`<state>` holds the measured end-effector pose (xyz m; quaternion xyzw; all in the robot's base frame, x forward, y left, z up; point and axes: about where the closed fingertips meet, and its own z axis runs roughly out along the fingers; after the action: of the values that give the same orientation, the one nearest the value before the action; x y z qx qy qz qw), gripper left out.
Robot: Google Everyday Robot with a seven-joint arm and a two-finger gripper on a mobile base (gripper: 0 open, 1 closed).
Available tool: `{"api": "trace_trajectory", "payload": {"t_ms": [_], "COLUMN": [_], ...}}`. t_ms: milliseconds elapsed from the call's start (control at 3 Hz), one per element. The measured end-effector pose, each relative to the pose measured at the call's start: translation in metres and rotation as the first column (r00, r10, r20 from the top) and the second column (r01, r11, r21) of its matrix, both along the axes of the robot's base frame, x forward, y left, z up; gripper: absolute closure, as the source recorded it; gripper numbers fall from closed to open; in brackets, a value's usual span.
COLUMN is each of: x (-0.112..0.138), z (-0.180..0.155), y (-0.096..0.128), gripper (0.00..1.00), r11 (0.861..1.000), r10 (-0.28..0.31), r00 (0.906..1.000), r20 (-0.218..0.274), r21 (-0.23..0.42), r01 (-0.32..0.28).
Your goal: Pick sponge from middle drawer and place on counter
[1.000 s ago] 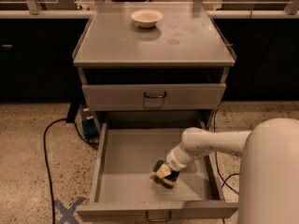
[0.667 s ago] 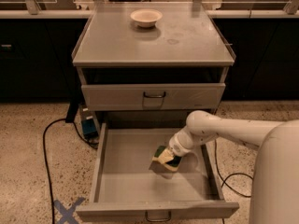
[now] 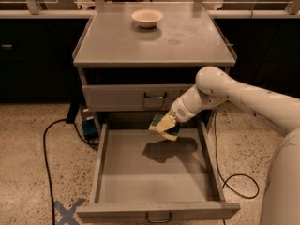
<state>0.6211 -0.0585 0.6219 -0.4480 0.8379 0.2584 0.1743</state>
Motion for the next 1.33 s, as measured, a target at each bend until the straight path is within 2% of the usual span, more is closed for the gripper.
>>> {"api": "trace_trajectory", "payload": {"t_ms": [333, 667, 1000, 1333], "x": [0.0, 0.0, 0.002, -0.002], "z": [0.067, 0.071, 0.12, 0.213], "y": [0.014, 0.014, 0.006, -0.003], "gripper": [1.0, 1.0, 1.0, 1.0], "r11": [0.997, 0.998, 0.998, 0.996], "r10": [0.067, 0.066, 0.055, 0.093], "r00": [0.9977, 0.9978, 0.9979, 0.9882], "r20": [0.007, 0.009, 0.035, 0.121], "r21": [0.023, 0.021, -0.007, -0.006], "r01": [-0.067, -0.066, -0.055, -0.093]}}
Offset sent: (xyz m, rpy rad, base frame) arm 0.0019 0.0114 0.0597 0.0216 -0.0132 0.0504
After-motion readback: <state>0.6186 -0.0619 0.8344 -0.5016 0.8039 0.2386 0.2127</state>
